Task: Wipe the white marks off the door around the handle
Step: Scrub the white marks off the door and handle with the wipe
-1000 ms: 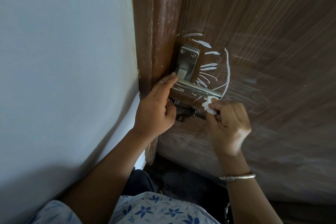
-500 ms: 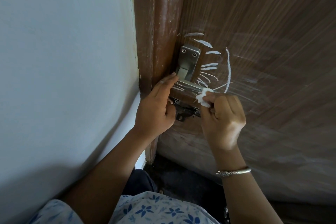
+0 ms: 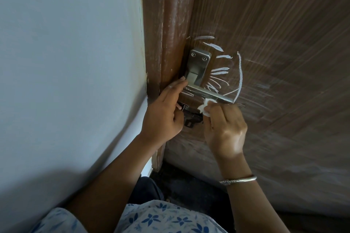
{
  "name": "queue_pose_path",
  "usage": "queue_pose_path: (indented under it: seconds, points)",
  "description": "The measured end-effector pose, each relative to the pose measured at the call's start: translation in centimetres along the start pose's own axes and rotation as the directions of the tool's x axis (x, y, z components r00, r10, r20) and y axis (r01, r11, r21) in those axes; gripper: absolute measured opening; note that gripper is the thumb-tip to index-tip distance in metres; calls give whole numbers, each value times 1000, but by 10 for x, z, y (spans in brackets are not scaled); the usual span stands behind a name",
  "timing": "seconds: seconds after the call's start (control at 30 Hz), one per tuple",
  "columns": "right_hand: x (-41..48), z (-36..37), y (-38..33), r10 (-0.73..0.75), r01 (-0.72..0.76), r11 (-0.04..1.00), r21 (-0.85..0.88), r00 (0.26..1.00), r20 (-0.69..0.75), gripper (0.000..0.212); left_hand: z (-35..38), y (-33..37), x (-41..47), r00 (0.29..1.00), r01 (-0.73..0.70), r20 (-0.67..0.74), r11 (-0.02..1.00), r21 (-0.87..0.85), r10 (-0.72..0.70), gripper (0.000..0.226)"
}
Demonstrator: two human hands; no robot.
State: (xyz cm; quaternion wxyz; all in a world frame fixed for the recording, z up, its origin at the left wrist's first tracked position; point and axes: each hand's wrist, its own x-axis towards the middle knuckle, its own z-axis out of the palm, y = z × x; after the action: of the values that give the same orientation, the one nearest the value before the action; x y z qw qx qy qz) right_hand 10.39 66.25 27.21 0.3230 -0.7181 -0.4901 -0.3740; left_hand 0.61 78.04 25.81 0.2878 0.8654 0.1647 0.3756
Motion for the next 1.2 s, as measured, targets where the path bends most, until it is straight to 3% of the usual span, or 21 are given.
queue_pose_path:
  seconds: [0.17, 0.37, 0.83, 1.2]
  points:
    - [11, 2, -2, -2, 2, 1000, 10, 999, -42, 23, 0, 1, 1, 1000, 8, -2, 1000, 10, -8, 52]
    - [6, 6, -7, -22, 23, 1000, -11, 998, 53, 18, -2, 1, 1, 1000, 1, 4, 1000, -24, -1, 58]
    - [20, 16, -13, -42, 42, 998, 42, 999, -13, 24, -1, -4, 1, 999, -12, -38, 1000, 10, 13, 55]
    - [22, 27, -21, -54, 51, 998, 41, 994, 94, 18, -2, -6, 3, 1000, 8, -25, 1000, 11, -8, 56]
